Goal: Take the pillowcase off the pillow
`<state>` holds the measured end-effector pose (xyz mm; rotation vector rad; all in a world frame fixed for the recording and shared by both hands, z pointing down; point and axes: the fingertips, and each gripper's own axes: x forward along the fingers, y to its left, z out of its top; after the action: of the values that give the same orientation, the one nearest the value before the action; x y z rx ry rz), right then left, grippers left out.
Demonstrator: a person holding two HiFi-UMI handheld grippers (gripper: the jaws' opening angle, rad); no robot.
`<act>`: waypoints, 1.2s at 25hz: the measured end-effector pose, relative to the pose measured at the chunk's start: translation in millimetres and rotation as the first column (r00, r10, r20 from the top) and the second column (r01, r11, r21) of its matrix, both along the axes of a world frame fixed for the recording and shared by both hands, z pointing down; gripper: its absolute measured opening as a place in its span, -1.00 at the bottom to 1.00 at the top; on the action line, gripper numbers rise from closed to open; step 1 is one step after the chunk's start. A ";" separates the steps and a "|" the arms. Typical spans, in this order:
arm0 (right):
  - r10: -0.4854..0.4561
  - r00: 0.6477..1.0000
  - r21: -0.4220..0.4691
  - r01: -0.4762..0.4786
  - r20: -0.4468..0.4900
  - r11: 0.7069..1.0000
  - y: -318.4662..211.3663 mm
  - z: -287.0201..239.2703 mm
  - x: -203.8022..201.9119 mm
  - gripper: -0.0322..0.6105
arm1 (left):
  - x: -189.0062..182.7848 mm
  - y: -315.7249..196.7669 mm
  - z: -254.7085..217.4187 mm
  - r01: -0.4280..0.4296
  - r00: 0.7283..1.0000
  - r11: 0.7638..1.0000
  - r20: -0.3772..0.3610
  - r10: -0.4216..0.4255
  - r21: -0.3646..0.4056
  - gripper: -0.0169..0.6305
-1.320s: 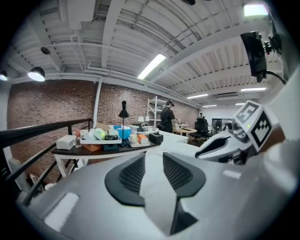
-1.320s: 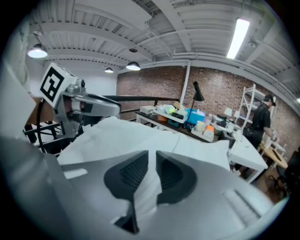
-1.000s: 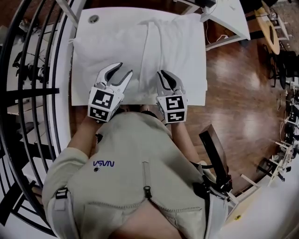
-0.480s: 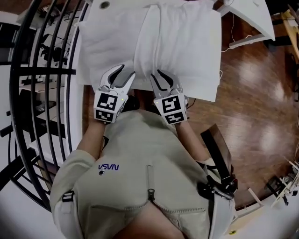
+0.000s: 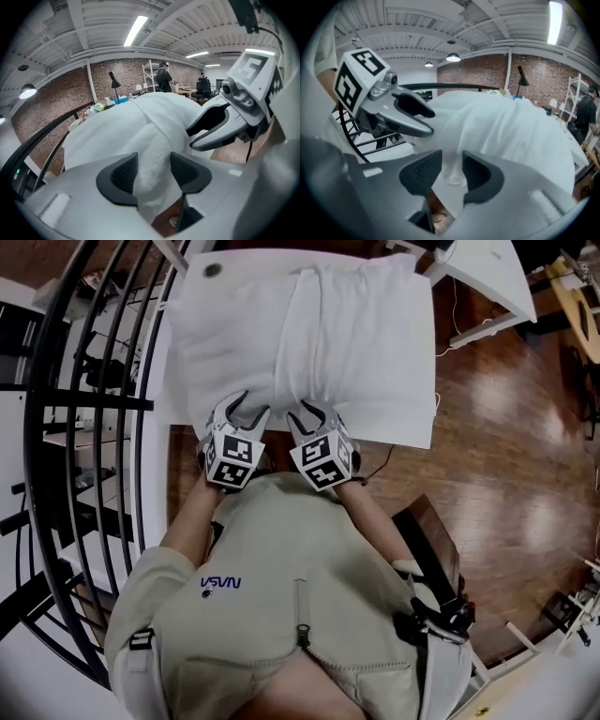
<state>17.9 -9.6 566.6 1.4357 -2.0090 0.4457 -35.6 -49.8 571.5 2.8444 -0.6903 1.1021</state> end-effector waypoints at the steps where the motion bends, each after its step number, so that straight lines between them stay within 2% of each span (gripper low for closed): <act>1: 0.005 1.000 -0.023 -0.005 -0.028 1.000 -3.3 9.9 -1.3 -0.50 | 0.8 -2.2 5.2 -0.017 1.000 1.000 0.022 0.017 0.016 -0.24; 3: 0.027 0.997 -0.042 -0.031 -0.079 0.999 -9.1 22.0 -0.4 -0.53 | 2.4 -6.8 12.2 -0.045 0.998 0.998 0.055 0.043 0.040 -0.43; 5: 0.062 0.993 -0.034 -0.066 -0.099 0.997 -9.5 21.5 3.5 -0.89 | 1.4 -10.1 11.6 -0.053 0.997 0.998 0.052 0.051 0.038 -0.63; 9: 0.180 0.979 0.043 -0.177 -0.092 0.983 -4.3 -3.4 21.9 -0.89 | -5.8 -24.4 -16.4 -0.017 0.999 0.999 -0.043 0.018 0.035 -0.82; 11: 0.259 0.960 0.095 -0.250 -0.105 0.964 0.6 -17.8 41.1 -0.89 | -6.3 -37.8 -40.3 0.008 0.995 0.999 -0.096 -0.003 0.052 -0.83; 14: 0.381 0.915 0.164 -0.359 -0.133 0.919 7.0 -36.3 78.3 -0.89 | -6.4 -59.3 -72.7 0.035 0.990 0.996 -0.140 -0.024 0.077 -0.83; 18: 0.516 0.842 0.198 -0.485 -0.158 0.852 20.4 -48.6 130.4 -0.89 | -15.1 -84.2 -90.3 0.092 0.977 0.993 -0.202 -0.075 0.073 -0.84; 20: 0.561 0.814 0.183 -0.535 -0.151 0.825 27.7 -40.6 150.5 -0.89 | -20.2 -90.4 -85.5 0.110 0.972 0.993 -0.214 -0.097 0.052 -0.84; 22: 0.577 0.803 0.132 -0.562 -0.150 0.816 33.6 -21.9 157.7 -0.89 | -25.2 -85.5 -66.9 0.106 0.976 0.994 -0.194 -0.101 0.016 -0.85; 24: 0.572 0.807 0.055 -0.571 -0.145 0.819 38.7 4.1 154.0 -0.89 | -31.3 -75.1 -37.8 0.119 0.976 0.991 -0.176 -0.129 -0.062 -0.85; 27: 0.542 0.832 -0.047 -0.550 -0.121 0.834 48.6 36.9 144.1 -0.89 | -38.9 -59.6 0.5 0.167 0.961 0.963 -0.181 -0.207 -0.214 -0.85; 30: 0.523 0.847 -0.081 -0.531 -0.097 0.844 55.8 51.1 137.3 -0.89 | -38.1 -52.6 12.1 0.176 0.961 0.959 -0.174 -0.216 -0.221 -0.85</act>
<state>155.2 46.2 617.7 1.9055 -1.4830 0.7080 -73.7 -102.4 583.6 2.5979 -0.7762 0.7995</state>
